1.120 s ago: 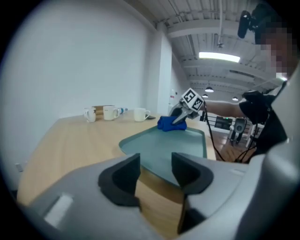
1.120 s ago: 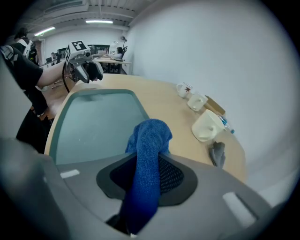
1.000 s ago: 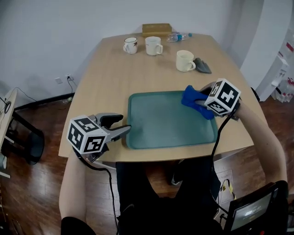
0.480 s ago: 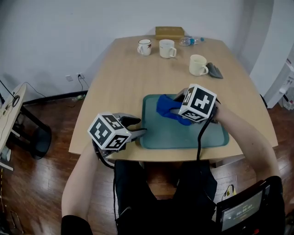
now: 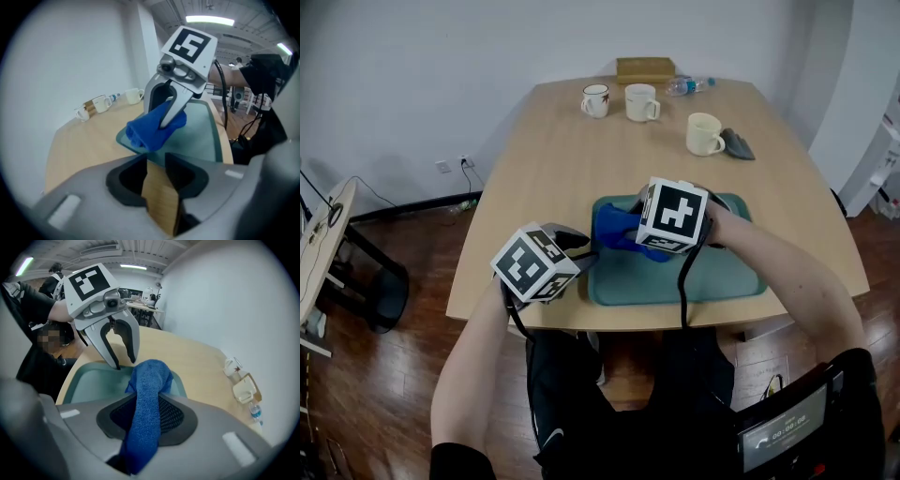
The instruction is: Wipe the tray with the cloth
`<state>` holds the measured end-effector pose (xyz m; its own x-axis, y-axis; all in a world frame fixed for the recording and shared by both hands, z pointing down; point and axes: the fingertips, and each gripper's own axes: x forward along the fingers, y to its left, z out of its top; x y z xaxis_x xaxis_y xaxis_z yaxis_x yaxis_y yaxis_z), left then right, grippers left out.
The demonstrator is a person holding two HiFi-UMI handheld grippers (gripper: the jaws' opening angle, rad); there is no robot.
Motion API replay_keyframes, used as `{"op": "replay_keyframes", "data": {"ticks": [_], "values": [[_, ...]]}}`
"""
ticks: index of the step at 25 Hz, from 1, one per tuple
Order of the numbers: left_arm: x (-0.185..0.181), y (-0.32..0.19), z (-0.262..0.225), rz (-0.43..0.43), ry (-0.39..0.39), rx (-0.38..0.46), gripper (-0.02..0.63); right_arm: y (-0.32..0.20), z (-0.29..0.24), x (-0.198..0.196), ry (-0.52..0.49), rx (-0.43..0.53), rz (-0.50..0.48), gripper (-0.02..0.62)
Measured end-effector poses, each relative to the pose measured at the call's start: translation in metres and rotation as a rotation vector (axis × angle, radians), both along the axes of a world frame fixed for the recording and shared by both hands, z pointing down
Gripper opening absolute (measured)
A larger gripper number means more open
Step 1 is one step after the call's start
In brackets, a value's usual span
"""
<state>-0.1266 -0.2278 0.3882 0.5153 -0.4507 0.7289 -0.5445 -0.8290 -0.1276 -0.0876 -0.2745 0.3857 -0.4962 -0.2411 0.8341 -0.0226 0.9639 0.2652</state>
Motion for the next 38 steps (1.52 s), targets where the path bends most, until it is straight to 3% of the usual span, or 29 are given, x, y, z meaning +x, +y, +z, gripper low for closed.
{"op": "replay_keyframes", "data": {"ticks": [11, 16, 25, 35, 38], "values": [[-0.003, -0.002, 0.004, -0.011, 0.089, -0.076, 0.115, -0.028, 0.006, 0.183, 0.116, -0.011, 0.296, 0.11], [0.001, -0.003, 0.002, -0.017, 0.1, -0.083, 0.114, -0.028, 0.004, 0.21, 0.086, -0.025, 0.336, 0.112], [-0.001, -0.005, 0.004, -0.034, 0.138, -0.104, 0.115, -0.021, 0.008, 0.155, 0.044, -0.05, 0.254, 0.112], [-0.001, -0.004, 0.002, -0.057, 0.172, -0.084, 0.114, 0.01, 0.006, 0.013, 0.063, -0.016, 0.01, 0.112], [-0.001, -0.004, 0.002, -0.057, 0.172, -0.08, 0.114, 0.024, 0.005, -0.011, 0.087, -0.008, -0.038, 0.112]]}}
